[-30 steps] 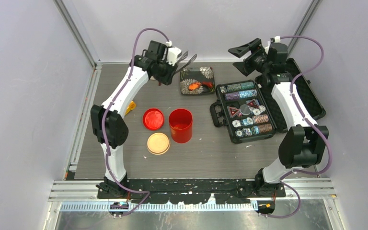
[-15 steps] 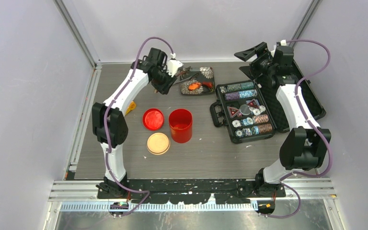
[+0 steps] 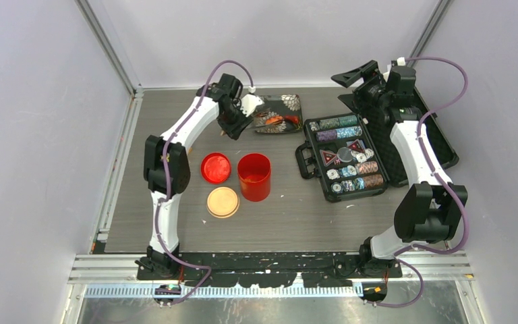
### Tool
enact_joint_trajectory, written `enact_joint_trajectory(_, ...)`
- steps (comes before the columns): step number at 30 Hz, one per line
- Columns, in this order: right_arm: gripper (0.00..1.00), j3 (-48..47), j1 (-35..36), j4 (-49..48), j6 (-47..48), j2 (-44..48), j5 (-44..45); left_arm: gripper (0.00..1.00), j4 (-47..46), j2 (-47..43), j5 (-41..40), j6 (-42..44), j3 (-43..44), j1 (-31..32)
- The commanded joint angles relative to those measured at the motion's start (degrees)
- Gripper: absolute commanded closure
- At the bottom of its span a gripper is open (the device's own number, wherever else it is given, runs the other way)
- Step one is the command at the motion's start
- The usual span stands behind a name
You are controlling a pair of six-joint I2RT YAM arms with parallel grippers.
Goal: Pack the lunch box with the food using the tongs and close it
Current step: Pick up the fake food from the plate.
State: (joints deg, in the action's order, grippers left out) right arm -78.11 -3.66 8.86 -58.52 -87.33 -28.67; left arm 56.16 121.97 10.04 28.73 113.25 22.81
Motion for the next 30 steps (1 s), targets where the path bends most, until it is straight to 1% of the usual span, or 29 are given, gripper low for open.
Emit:
enact_joint_trajectory(1,0.18,-0.25,-0.38,-1.79,1.14,2.47,-0.69,0.56,0.00,1.11,-0.64,1.66,3.69,0.80)
enact_joint_trajectory(10,0.18,-0.02,-0.90,-1.81,1.04,2.52,-0.78,0.58,-0.21,3.29,-5.98,4.09,4.45,2.12)
enact_joint_trajectory(18,0.18,0.06,-1.00,-1.90,0.99,2.73,-0.87,0.65,3.24,5.07,-6.69,2.31,9.42,2.15)
enact_joint_trajectory(30,0.18,0.48,-1.09,-2.64,0.51,2.76,-1.13,0.70,2.39,0.04,-6.54,0.00,11.47,2.15)
